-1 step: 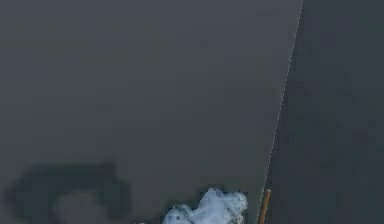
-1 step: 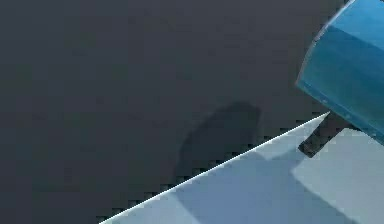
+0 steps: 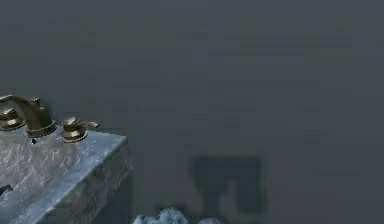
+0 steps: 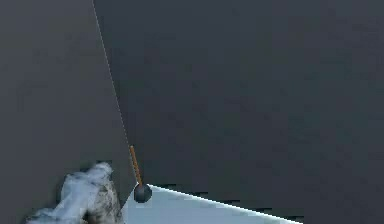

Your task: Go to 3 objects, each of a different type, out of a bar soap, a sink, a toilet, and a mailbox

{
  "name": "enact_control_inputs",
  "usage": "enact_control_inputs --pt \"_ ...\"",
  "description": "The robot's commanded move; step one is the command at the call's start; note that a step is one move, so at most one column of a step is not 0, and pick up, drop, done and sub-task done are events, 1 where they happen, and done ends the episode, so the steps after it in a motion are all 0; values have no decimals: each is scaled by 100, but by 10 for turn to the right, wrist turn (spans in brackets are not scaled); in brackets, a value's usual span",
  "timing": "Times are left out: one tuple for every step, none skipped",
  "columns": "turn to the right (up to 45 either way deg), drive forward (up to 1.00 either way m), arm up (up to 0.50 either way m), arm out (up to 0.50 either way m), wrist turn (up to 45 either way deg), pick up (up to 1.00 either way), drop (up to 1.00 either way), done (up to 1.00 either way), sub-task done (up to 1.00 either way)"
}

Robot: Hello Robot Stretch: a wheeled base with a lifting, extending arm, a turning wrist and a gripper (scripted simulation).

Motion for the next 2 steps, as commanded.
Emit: enact_control_inputs --pt "-450 0 0 0 0 0 0 0 0" --pt "0 0 0 0 0 0 0 0 100"
